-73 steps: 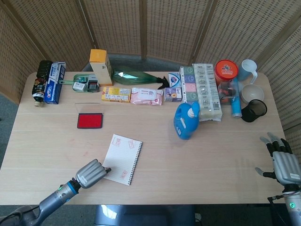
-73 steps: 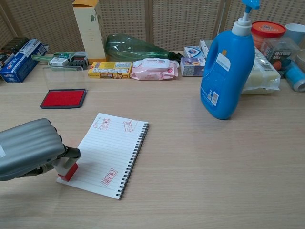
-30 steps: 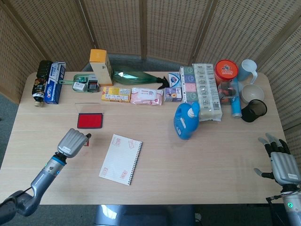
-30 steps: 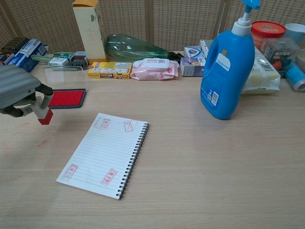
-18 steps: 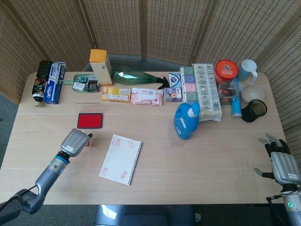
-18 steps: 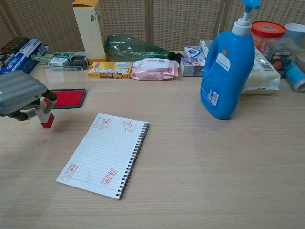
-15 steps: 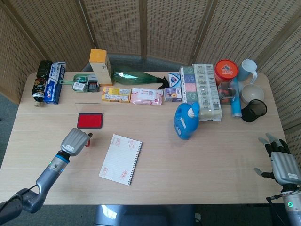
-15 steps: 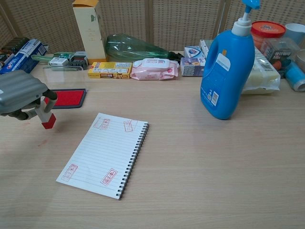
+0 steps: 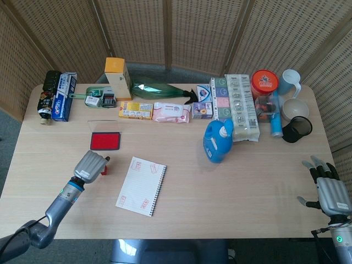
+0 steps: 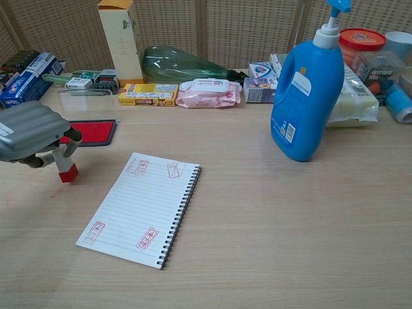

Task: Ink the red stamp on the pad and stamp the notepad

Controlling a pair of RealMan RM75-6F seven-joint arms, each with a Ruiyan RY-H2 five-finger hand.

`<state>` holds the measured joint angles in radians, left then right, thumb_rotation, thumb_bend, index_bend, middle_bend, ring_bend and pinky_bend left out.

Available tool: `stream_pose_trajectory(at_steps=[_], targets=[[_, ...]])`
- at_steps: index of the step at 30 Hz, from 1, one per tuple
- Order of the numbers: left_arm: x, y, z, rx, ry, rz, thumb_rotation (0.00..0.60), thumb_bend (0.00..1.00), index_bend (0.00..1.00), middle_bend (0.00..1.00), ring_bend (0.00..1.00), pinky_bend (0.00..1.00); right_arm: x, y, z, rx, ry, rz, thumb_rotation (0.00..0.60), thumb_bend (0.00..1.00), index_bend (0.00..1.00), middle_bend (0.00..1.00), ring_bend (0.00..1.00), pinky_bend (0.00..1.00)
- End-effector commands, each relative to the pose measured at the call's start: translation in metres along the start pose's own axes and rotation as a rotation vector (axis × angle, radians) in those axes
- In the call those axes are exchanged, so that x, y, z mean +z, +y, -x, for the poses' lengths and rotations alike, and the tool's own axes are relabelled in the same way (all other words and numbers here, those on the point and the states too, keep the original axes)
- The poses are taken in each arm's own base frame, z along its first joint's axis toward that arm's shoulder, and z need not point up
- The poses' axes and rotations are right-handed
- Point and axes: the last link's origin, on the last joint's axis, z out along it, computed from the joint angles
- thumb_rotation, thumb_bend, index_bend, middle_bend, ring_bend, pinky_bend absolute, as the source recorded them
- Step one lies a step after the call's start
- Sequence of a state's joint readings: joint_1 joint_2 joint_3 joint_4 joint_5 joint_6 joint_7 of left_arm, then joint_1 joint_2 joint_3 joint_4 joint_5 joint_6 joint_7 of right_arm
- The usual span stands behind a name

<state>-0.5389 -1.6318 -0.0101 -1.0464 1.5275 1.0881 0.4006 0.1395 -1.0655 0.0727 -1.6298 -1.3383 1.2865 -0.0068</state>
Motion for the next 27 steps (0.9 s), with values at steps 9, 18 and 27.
stream_pose_trajectory(at_steps=[9,18,27], targets=[[0.0002,0.0029,-0.0005,0.005,-0.003,-0.004,0.6,0.34,0.6,1.0,1.0,1.0,-0.0004,0.0003,-0.0008,0.003,0.0,0.002,0.6,0.0,0.12,0.01,0.0,0.0],[-0.0008,0.0035,-0.007,0.041,0.015,0.005,0.6,0.34,0.6,1.0,1.0,1.0,-0.0012,0.0006,-0.0022,0.006,-0.002,0.005,0.6,0.0,0.12,0.01,0.0,0.0],[0.0021,0.0064,-0.0088,0.085,-0.009,0.002,0.6,0.33,0.61,1.0,1.0,1.0,-0.0016,0.0007,-0.0034,0.01,-0.004,0.009,0.6,0.0,0.12,0.01,0.0,0.0]])
